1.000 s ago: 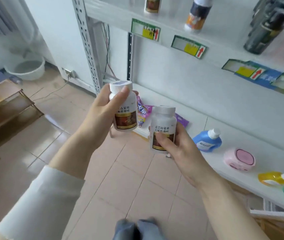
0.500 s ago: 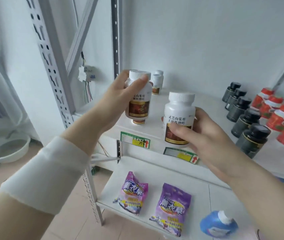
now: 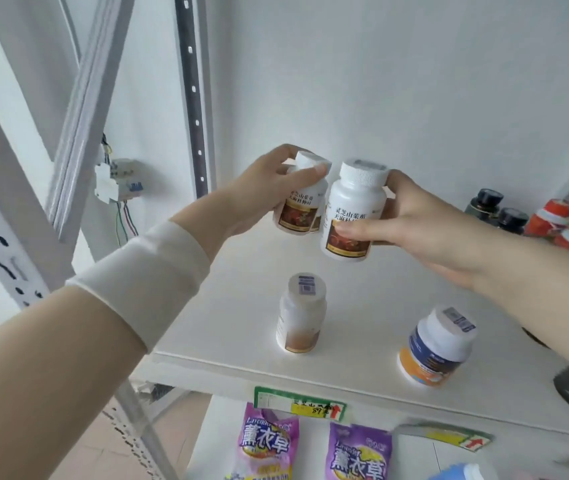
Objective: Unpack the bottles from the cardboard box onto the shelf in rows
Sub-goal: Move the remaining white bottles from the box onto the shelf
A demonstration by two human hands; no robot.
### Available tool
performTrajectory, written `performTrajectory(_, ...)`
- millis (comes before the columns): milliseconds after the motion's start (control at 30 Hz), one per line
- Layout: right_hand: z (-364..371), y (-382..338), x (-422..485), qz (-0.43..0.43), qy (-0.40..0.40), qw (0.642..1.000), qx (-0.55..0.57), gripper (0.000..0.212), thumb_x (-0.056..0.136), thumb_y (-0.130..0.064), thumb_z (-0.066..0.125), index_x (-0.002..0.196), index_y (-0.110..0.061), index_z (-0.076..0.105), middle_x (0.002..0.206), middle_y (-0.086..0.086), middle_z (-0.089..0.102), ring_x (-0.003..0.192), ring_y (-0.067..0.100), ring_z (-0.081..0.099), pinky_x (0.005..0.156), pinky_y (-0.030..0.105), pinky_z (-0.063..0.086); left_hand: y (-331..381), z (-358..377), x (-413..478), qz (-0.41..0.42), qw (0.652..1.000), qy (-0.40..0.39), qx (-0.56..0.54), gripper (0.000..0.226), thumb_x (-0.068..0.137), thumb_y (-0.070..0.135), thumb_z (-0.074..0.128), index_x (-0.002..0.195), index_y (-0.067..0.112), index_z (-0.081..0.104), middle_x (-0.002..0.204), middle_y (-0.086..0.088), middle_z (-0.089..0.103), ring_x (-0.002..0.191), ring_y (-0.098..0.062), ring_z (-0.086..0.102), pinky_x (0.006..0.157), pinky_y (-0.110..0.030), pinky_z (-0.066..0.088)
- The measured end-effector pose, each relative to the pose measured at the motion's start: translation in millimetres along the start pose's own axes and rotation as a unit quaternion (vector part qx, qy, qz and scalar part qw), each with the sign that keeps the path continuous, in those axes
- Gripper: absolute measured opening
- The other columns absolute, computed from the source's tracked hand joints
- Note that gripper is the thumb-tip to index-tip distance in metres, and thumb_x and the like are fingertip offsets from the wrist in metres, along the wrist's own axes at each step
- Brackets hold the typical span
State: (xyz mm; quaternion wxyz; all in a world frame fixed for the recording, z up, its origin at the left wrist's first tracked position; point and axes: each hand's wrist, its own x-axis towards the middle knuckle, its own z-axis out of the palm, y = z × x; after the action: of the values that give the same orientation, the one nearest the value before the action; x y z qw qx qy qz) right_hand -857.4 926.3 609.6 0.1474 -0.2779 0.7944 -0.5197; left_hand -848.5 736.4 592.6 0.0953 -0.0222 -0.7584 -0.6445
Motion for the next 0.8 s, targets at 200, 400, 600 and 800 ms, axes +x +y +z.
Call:
performTrajectory(200, 9, 19, 46, 0.055, -0.023, 0.993, -0.101, 0.056, 0.072, -0.016, 0.078, 0.113, -0.030, 0.042, 0.105, -0.007, 0.061, 0.088, -0.001, 0.058, 0.069, 0.013, 0.042, -41, -16, 48, -0.038, 0.995, -0.041, 0.087, 0.016, 0.083, 0.019, 0.068, 0.091, 0.024, 0.056, 0.093, 0.004, 0.062, 0.076, -0.004, 0.060, 0.068, -0.013, 0.050)
performTrajectory(400, 25, 46, 55, 0.082, -0.067, 0.978, -0.181, 0.053, 0.064, -0.015, 0.084, 0.091, -0.036, 0.044, 0.094, -0.018, 0.058, 0.082, -0.006, 0.055, 0.059, 0.004, 0.043, -64, -12, 67, -0.033, 0.983, -0.087, 0.157, 0.023, 0.078, 0.017, 0.074, 0.087, 0.021, 0.053, 0.088, 0.009, 0.059, 0.073, -0.005, 0.056, 0.070, -0.015, 0.044)
performTrajectory(600, 35, 49, 56, 0.070, -0.082, 0.966, -0.234, 0.051, 0.064, -0.021, 0.084, 0.082, -0.037, 0.038, 0.085, -0.023, 0.051, 0.077, -0.006, 0.050, 0.056, 0.003, 0.041, -70, -11, 74, -0.007, 0.971, -0.108, 0.211, 0.032, 0.076, 0.023, 0.076, 0.097, 0.021, 0.052, 0.091, 0.012, 0.058, 0.075, -0.002, 0.055, 0.073, -0.011, 0.044)
performTrajectory(800, 39, 54, 55, 0.068, -0.072, 0.951, -0.292, 0.059, 0.064, -0.024, 0.083, 0.098, -0.026, 0.035, 0.096, -0.010, 0.051, 0.090, 0.012, 0.050, 0.062, 0.013, 0.038, -73, -11, 74, 0.002, 0.967, -0.111, 0.228, 0.027, 0.077, 0.024, 0.075, 0.088, 0.027, 0.050, 0.089, 0.014, 0.056, 0.071, 0.001, 0.052, 0.067, -0.006, 0.042)
